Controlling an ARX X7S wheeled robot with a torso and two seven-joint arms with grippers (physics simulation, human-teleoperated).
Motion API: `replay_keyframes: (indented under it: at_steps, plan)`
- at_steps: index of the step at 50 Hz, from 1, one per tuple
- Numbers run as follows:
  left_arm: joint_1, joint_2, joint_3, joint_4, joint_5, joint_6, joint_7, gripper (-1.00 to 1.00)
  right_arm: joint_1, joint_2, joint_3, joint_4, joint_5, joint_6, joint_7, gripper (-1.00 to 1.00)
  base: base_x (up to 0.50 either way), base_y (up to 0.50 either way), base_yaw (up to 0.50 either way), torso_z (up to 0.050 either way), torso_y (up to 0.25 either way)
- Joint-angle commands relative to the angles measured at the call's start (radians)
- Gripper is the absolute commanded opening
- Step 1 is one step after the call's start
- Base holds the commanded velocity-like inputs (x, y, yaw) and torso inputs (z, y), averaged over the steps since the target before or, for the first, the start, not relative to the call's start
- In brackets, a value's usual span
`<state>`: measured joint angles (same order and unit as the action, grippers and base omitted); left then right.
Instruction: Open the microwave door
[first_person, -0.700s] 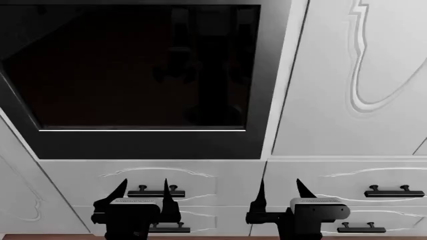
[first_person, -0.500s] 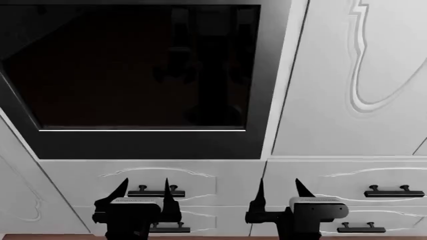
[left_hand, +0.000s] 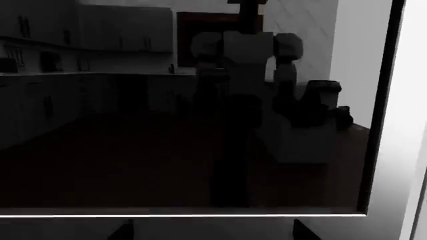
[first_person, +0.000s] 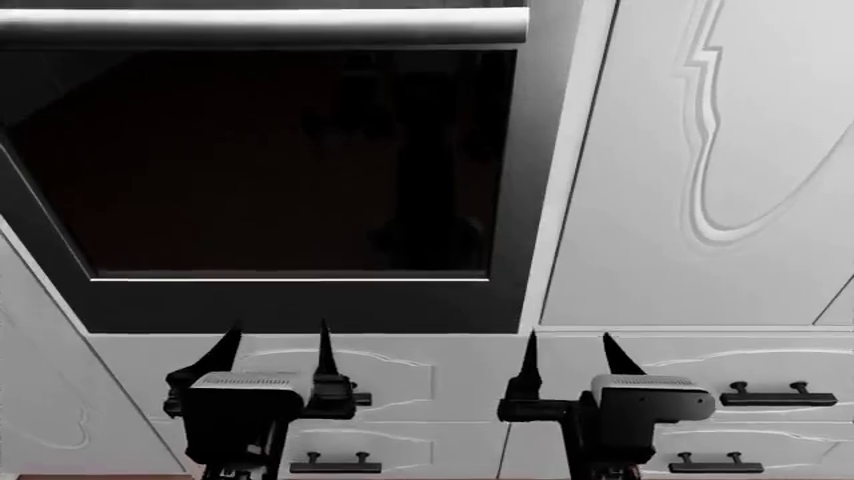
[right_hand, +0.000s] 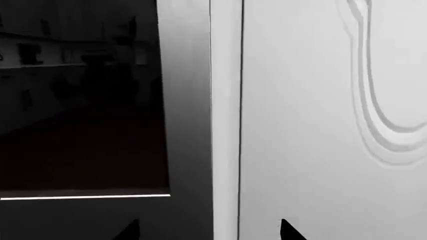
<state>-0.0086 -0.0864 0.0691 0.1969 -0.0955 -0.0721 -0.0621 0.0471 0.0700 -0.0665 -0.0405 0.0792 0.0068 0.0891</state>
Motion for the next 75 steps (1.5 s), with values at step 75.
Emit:
replay_keyframes:
  at_steps: [75]
  plan:
    - [-0.665,-0.227,-0.176,0.759,-0.195,-0.505,-0.131,1.00,0.477,0.526,0.078,-0.967,0.353,0.458,0.438,1.00,0.02,-0.19,0.00,0.007,0.000]
